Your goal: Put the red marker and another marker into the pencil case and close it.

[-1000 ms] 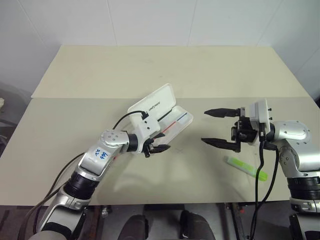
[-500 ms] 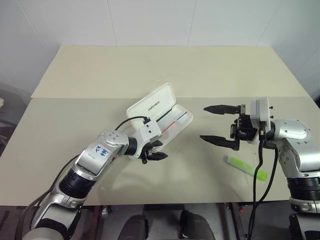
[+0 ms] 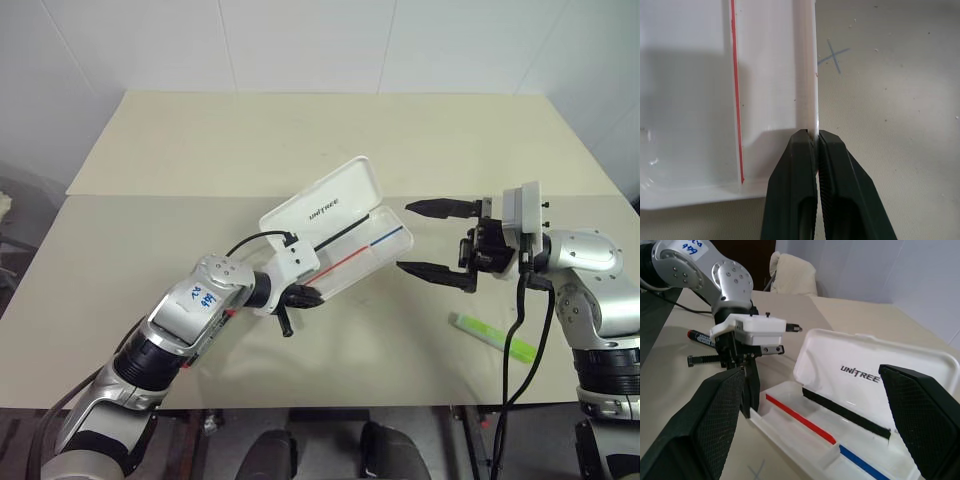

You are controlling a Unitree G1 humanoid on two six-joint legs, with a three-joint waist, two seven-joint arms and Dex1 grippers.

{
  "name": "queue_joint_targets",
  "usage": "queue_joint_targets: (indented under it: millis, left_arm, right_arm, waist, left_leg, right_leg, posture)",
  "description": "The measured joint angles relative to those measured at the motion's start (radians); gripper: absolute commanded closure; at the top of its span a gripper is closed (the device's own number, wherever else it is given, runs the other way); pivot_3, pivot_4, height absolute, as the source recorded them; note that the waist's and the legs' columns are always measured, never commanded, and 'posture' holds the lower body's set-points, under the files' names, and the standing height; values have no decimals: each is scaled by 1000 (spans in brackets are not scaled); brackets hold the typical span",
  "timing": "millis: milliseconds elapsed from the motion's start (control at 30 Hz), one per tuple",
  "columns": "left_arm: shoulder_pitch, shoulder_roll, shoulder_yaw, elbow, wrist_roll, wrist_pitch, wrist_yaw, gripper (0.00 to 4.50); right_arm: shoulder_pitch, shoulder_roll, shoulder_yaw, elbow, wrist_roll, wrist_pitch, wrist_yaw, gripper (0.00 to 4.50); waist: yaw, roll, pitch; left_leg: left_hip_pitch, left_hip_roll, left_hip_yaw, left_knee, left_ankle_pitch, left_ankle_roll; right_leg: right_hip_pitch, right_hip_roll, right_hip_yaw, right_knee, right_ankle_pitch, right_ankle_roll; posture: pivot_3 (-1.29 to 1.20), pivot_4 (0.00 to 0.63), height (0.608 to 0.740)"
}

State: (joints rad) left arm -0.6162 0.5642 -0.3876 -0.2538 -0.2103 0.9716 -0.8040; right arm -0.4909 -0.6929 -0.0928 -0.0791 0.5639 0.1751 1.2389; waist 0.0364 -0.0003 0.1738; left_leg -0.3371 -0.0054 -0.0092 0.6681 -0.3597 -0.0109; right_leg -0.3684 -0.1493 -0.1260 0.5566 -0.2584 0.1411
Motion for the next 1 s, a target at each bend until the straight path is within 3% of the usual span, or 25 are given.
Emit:
queue_joint_targets:
  millis: [200, 567, 967, 1000]
  left_arm:
    - [-2, -1, -13, 13, 3, -49, -14, 4471]
    - [-14, 115, -85, -12, 0, -201, -256, 4471]
    - [-39, 107, -138, -4, 56, -251, -296, 4471]
    - [-41, 104, -138, -3, 58, -250, -297, 4215]
  right_arm:
    - [0, 0, 0, 0, 3, 1, 0, 0]
    - [-1, -21, 0, 0, 17, 29, 33, 0]
    - [72, -51, -41, -71, 38, 65, 14, 0]
    - [76, -51, -44, -77, 40, 65, 10, 0]
  waist:
    - [15, 0, 0]
    - [14, 0, 0]
    - [17, 0, 0]
    - [17, 0, 0]
  left_leg:
    - [0, 0, 0, 0, 0, 0]
    - [-4, 0, 3, -1, -1, 1]
    - [-4, 0, 4, 1, -1, 2]
    - [-4, 0, 4, 1, -1, 2]
  right_leg:
    - [0, 0, 0, 0, 0, 0]
    - [-5, 0, 1, 0, 0, 0]
    - [-5, 0, 2, 0, 0, 0]
    - [-5, 0, 2, 0, 0, 0]
  posture:
    - [0, 150, 740]
    - [0, 150, 740]
    - [0, 150, 740]
    - [0, 150, 740]
